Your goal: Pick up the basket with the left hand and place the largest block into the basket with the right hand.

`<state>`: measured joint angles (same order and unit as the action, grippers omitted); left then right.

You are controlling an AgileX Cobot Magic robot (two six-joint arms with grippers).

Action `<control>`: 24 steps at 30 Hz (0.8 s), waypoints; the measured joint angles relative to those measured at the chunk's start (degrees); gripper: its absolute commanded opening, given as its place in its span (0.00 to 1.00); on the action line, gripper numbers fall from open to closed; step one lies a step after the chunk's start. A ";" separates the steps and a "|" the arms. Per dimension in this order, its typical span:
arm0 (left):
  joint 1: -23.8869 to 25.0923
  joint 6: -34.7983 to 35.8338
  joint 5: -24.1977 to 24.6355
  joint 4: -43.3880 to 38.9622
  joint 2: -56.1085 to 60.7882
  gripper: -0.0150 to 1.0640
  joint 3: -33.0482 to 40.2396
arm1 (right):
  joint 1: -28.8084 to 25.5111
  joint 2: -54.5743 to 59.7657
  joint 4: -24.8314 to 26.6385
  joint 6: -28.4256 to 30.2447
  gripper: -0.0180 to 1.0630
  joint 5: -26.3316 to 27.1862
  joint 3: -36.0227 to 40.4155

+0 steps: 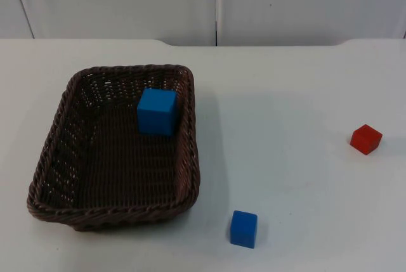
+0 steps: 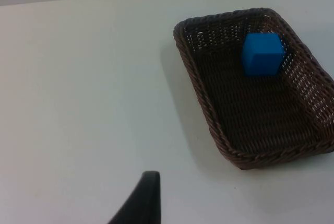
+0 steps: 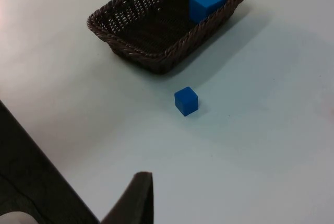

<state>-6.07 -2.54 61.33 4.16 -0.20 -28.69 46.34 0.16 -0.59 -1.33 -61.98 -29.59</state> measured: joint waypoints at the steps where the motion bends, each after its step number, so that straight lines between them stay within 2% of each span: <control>1: 0.00 0.00 0.00 0.00 0.00 0.99 0.00 | 0.00 0.00 0.00 0.00 0.99 0.00 0.00; 7: 0.00 0.00 0.00 0.00 0.00 0.99 0.00 | 0.00 0.00 0.00 0.00 0.99 0.00 0.00; 12: 0.00 0.00 0.00 0.00 0.00 0.99 0.00 | -3.59 0.00 0.00 0.00 0.99 0.00 0.00; 16: 0.00 0.00 0.00 0.00 0.00 0.99 0.00 | -10.94 0.00 0.00 0.00 0.99 0.00 0.00; 17: 0.00 0.00 0.00 0.00 0.00 0.99 0.00 | -10.94 0.00 0.00 0.00 0.99 0.00 0.00; 22: 0.00 0.00 0.00 0.00 0.00 0.99 0.00 | -21.40 0.00 0.00 0.00 0.99 0.00 0.00; 24: 0.00 0.00 0.00 0.00 0.00 0.99 0.00 | -23.04 0.00 0.00 0.00 0.99 0.00 0.00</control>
<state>-6.07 -2.54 61.33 4.16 -0.20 -28.69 23.31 0.16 -0.59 -1.33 -61.98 -29.59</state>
